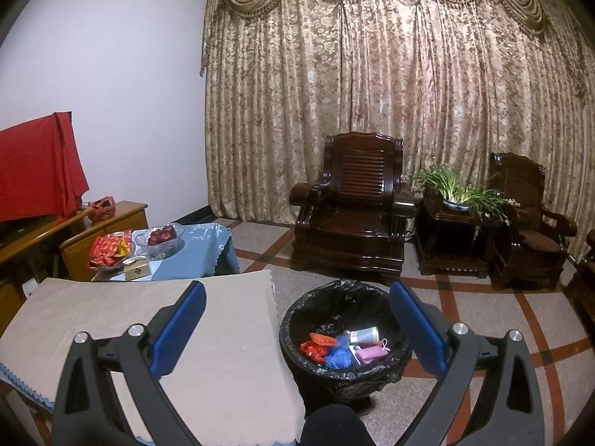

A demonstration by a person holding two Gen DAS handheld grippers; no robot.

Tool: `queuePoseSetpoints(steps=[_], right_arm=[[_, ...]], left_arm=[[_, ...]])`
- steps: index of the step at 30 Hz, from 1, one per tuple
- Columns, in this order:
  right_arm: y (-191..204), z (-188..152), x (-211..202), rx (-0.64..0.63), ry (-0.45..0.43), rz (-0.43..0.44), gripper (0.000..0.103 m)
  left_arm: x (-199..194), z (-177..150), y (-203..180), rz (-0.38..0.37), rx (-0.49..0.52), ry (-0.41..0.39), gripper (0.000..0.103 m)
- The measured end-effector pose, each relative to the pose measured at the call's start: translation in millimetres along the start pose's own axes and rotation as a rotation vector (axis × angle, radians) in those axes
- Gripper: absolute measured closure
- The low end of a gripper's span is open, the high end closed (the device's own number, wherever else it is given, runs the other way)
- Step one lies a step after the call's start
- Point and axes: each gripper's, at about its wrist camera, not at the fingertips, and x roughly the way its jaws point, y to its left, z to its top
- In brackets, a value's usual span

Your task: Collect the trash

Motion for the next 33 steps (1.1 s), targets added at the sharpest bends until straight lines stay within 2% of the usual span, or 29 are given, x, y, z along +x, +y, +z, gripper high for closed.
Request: queuePoseSetpoints(steps=[33], right_arm=[[1.2,2.3,-1.2,-0.003,-0.005,-0.001,0.006]], left_arm=[[-0.3,1.9,2.3,-0.001,-0.002,0.002,0.006]])
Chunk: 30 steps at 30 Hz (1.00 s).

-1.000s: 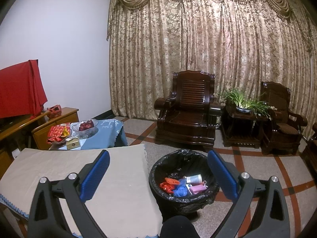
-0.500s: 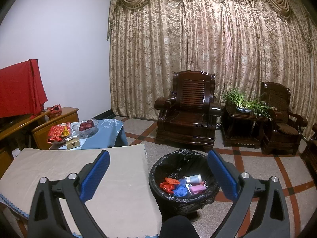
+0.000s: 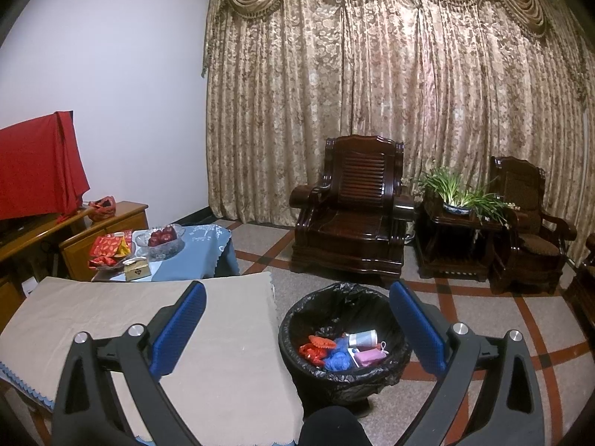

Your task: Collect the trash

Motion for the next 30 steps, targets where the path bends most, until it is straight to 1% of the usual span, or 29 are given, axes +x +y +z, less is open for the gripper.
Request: queuePoseSetpoints(steps=[30], right_arm=[[-1.2,5.8,-1.1,-0.006,-0.005,0.001,0.006]], left_arm=[[-0.2,-3.6,-0.2,0.000,-0.002,0.002,0.006]])
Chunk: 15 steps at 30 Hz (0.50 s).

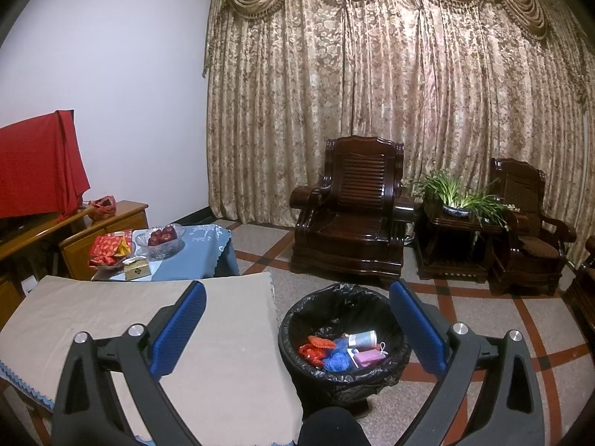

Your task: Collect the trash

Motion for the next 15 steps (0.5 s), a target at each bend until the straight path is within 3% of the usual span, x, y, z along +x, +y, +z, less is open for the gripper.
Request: queuePoseSetpoints(steps=[15], right_arm=[[-2.7,2.5,-2.2,-0.003,0.003,0.004,0.006]], left_arm=[[0.7,-3.3,0.2,0.000,-0.001,0.004,0.006]])
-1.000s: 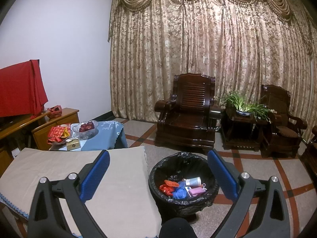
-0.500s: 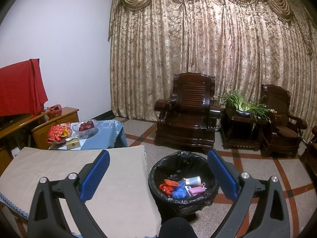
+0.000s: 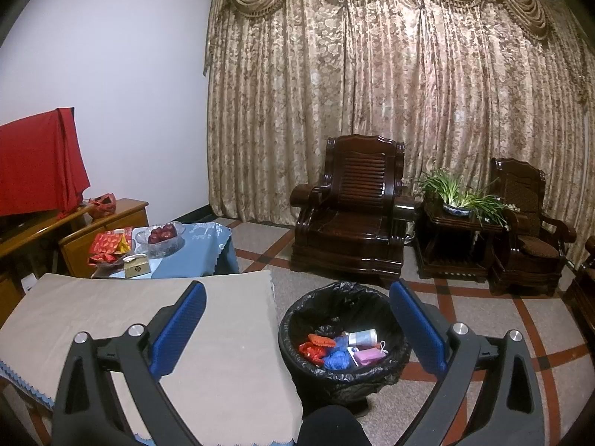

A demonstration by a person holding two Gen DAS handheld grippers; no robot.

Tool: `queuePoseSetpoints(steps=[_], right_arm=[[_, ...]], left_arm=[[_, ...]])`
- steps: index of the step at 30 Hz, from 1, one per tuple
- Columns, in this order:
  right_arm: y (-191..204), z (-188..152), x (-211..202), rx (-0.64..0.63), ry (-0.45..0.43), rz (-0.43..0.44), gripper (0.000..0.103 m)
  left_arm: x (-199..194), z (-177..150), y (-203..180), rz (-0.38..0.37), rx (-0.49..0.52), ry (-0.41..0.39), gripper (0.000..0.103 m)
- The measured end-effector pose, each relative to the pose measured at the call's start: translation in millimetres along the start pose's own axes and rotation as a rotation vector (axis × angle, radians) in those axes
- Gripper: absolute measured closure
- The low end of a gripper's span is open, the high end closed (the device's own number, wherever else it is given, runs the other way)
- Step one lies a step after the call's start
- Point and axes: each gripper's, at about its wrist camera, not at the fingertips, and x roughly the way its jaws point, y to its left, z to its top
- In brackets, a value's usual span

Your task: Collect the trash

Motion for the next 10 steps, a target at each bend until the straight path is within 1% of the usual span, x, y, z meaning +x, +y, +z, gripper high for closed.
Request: queuePoseSetpoints(steps=[4,10], right_arm=[[-0.4,-0.6,0.4,-0.002,0.001,0.002,0.006],[-3.3,-3.1,1.1,-0.006,0.006,0.005,0.006]], left_arm=[[0.0,-7.0,-1.1,0.009,-0.005,0.005,0.006],[0.1,-8.9,-2.8,0.010,-0.007,0.008,0.006]])
